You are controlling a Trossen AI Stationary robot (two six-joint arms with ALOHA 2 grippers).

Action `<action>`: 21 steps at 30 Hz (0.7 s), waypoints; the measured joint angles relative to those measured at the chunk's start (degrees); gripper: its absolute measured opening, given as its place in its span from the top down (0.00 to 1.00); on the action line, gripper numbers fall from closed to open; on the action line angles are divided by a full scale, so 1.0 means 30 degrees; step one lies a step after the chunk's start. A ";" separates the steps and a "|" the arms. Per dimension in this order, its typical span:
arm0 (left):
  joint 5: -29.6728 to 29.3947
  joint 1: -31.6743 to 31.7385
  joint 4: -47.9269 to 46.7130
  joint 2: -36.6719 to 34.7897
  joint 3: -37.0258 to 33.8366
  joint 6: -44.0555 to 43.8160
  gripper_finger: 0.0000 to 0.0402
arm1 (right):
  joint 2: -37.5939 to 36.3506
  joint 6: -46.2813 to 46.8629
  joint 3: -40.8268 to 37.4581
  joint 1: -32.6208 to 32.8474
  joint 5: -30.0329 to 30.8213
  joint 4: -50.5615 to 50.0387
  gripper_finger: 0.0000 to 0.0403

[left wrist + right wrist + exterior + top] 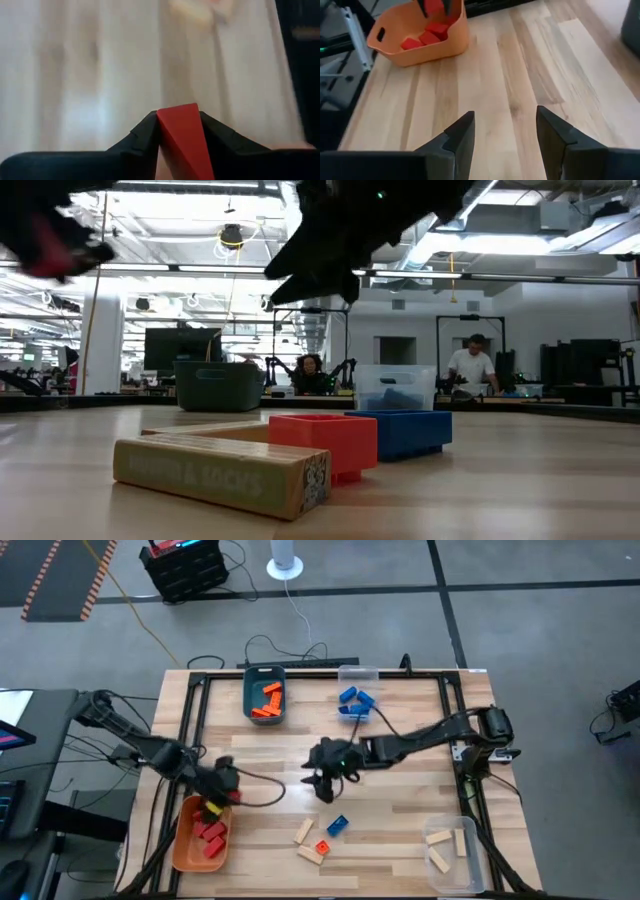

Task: Sort blocks
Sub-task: Put the red block into the orange bin

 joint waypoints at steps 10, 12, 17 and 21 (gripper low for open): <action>0.4034 -0.3977 -0.4046 0.0116 0.0353 -0.7967 0.73 | 0.0137 0.0765 -0.1734 0.1530 0.2934 0.2202 0.55; 0.3789 -0.4515 -0.3961 0.0219 -0.0041 -0.9173 0.72 | 0.0137 0.0765 -0.1734 0.1525 0.2970 0.2041 0.55; 0.3731 -0.5423 -0.3931 0.1229 -0.1288 -1.1400 0.72 | 0.0137 0.0749 -0.1734 0.1313 0.2981 0.1686 0.55; 0.3318 -0.5443 -0.3652 0.2274 -0.1425 -1.1811 0.71 | 0.0131 0.0612 -0.1734 0.1097 0.2975 0.1707 0.55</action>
